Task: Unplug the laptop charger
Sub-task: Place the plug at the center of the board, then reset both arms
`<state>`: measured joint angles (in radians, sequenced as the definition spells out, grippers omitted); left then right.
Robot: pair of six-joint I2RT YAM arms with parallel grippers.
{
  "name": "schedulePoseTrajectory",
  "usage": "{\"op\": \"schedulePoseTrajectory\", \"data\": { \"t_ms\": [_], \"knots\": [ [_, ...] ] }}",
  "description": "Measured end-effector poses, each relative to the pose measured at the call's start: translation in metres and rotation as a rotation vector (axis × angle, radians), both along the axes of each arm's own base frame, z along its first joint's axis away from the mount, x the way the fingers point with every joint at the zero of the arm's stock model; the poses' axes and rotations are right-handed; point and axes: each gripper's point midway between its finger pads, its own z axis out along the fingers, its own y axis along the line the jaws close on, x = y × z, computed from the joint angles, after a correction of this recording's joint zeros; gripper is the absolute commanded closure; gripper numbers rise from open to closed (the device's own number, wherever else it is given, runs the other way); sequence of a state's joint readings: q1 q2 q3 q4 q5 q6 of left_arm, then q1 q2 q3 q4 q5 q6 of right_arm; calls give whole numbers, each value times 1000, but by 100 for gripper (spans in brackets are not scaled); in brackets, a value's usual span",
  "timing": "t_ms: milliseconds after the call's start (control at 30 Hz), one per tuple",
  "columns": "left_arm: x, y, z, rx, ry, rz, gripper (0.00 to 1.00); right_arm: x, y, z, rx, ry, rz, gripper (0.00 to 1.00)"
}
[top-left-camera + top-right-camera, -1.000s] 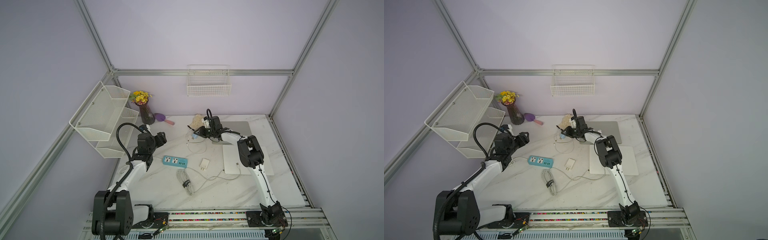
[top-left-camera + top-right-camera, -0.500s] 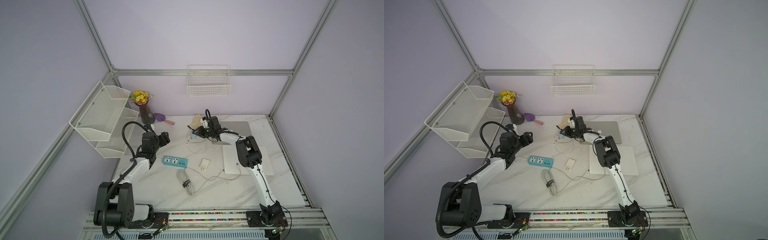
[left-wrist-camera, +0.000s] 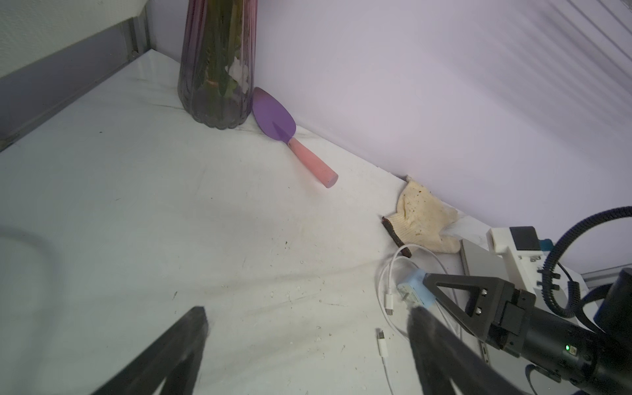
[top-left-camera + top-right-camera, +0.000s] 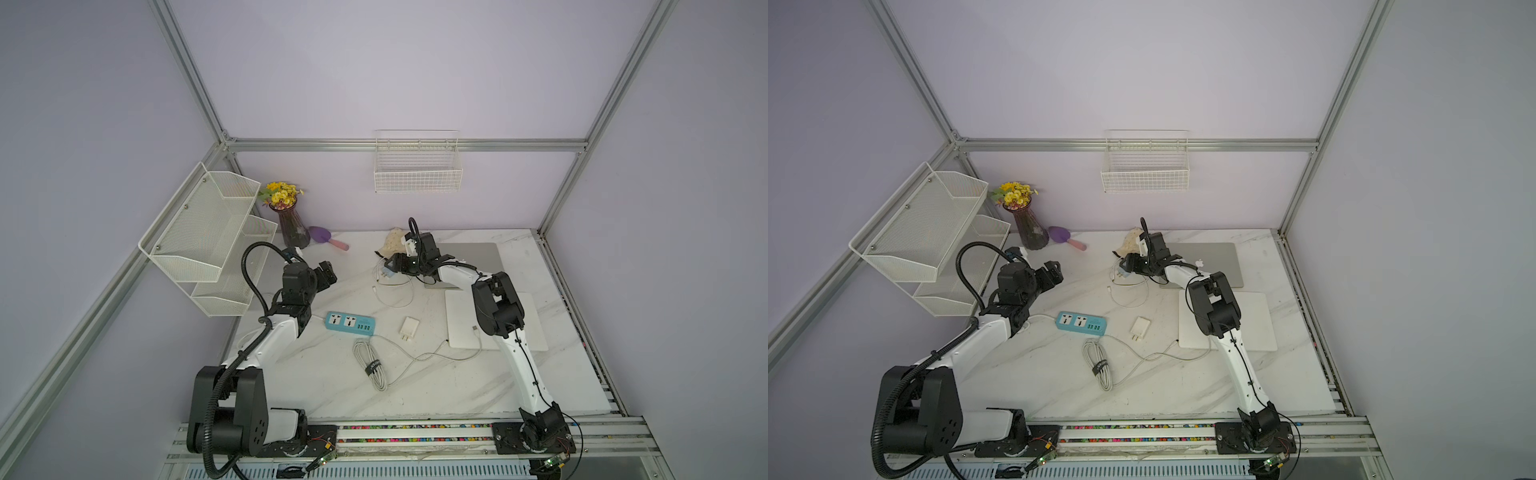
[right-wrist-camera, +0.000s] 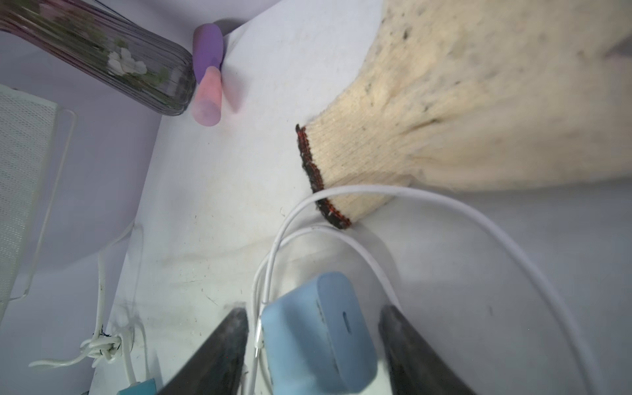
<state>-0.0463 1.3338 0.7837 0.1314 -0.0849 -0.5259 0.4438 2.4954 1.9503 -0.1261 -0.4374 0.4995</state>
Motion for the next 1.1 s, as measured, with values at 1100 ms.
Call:
{"op": "schedulePoseTrajectory", "data": {
  "t_ms": [1100],
  "knots": [
    [-81,77,-96,570,220,241,0,-170,-358,42,-875,-303,-710,4]
  ]
}}
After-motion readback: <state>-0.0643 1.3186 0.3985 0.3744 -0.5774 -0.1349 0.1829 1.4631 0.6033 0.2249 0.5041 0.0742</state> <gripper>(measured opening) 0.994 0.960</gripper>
